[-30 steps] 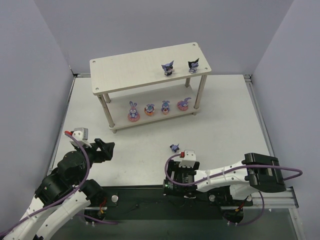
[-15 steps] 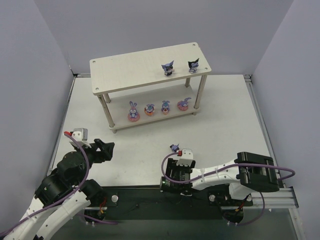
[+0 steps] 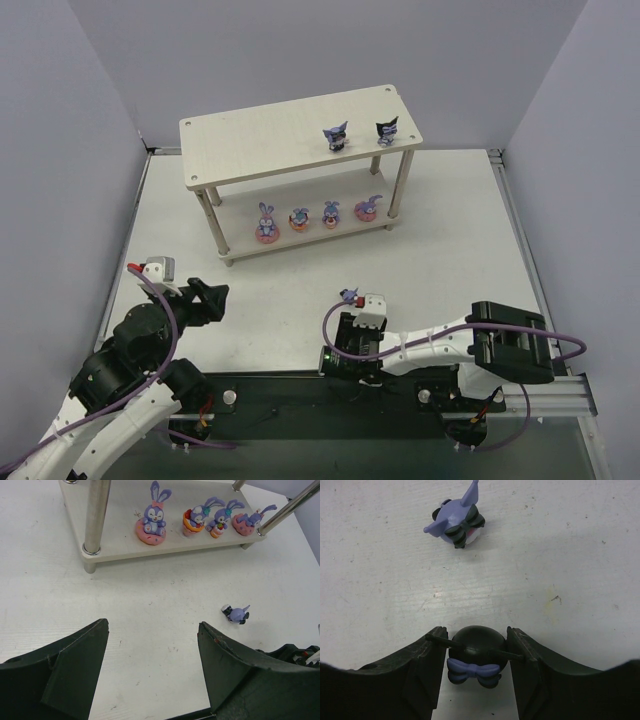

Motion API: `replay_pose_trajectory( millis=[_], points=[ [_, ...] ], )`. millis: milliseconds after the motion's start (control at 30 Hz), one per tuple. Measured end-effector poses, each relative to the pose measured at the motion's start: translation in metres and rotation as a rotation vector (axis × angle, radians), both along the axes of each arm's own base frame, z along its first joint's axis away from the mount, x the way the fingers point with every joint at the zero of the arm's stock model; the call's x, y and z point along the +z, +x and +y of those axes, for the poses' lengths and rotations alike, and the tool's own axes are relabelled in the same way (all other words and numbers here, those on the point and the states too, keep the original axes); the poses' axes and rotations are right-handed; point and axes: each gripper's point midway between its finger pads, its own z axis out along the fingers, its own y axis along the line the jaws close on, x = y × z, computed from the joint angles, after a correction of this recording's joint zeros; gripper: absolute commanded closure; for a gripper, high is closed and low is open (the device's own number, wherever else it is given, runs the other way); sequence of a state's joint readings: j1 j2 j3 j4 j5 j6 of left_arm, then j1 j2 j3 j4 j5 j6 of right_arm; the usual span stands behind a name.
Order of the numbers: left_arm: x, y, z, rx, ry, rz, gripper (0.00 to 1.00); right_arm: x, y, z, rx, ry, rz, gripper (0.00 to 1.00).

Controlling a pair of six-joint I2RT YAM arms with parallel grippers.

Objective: Place and organize the plastic toys onto the shelf

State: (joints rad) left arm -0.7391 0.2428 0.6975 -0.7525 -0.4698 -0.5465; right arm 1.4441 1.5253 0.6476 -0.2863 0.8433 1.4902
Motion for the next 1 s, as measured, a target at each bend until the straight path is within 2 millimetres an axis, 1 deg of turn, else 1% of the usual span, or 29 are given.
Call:
replay_pose_trajectory(
  millis=[67, 100, 133, 167, 200, 333, 433, 533, 667, 867, 933, 1000],
  points=[
    [0.0, 0.0, 0.0, 0.0, -0.001, -0.001, 0.18, 0.0, 0.001, 0.0, -0.003, 0.001, 0.001, 0.79],
    [0.0, 0.0, 0.0, 0.0, -0.001, -0.001, 0.18, 0.0, 0.001, 0.0, -0.002, 0.002, 0.002, 0.87],
    [0.0, 0.0, 0.0, 0.0, -0.002, -0.002, 0.18, 0.0, 0.001, 0.0, 0.0, -0.001, 0.002, 0.91],
    [0.001, 0.0, 0.0, 0.0, -0.003, -0.003, 0.18, 0.0, 0.001, 0.0, 0.004, -0.005, 0.002, 0.98],
    [0.001, 0.0, 0.001, 0.001, -0.004, -0.004, 0.18, 0.0, 0.001, 0.0, 0.008, -0.01, 0.003, 1.0],
    [0.002, -0.001, 0.001, 0.001, -0.007, -0.008, 0.18, 0.001, 0.0, 0.001, 0.034, -0.035, 0.012, 1.0],
    [0.002, -0.001, 0.001, 0.001, -0.011, -0.011, 0.18, 0.011, 0.002, 0.007, 0.059, -0.04, 0.012, 1.0],
    [0.003, -0.002, 0.002, 0.001, -0.013, -0.014, 0.18, 0.031, 0.007, 0.019, 0.092, -0.02, 0.0, 1.0],
    [0.004, -0.002, 0.002, 0.001, -0.017, -0.018, 0.18, 0.066, 0.017, 0.034, 0.133, 0.02, -0.013, 1.0],
    [0.004, -0.003, 0.002, 0.001, -0.02, -0.021, 0.18, 0.118, 0.038, 0.052, 0.233, 0.059, 0.002, 1.0],
    [0.004, -0.003, 0.003, 0.001, -0.019, -0.021, 0.18, 0.141, 0.045, 0.062, 0.282, 0.058, 0.005, 1.0],
    [0.005, -0.003, 0.003, 0.001, -0.02, -0.022, 0.18, 0.172, 0.052, 0.074, 0.335, 0.062, -0.015, 1.0]
  ],
)
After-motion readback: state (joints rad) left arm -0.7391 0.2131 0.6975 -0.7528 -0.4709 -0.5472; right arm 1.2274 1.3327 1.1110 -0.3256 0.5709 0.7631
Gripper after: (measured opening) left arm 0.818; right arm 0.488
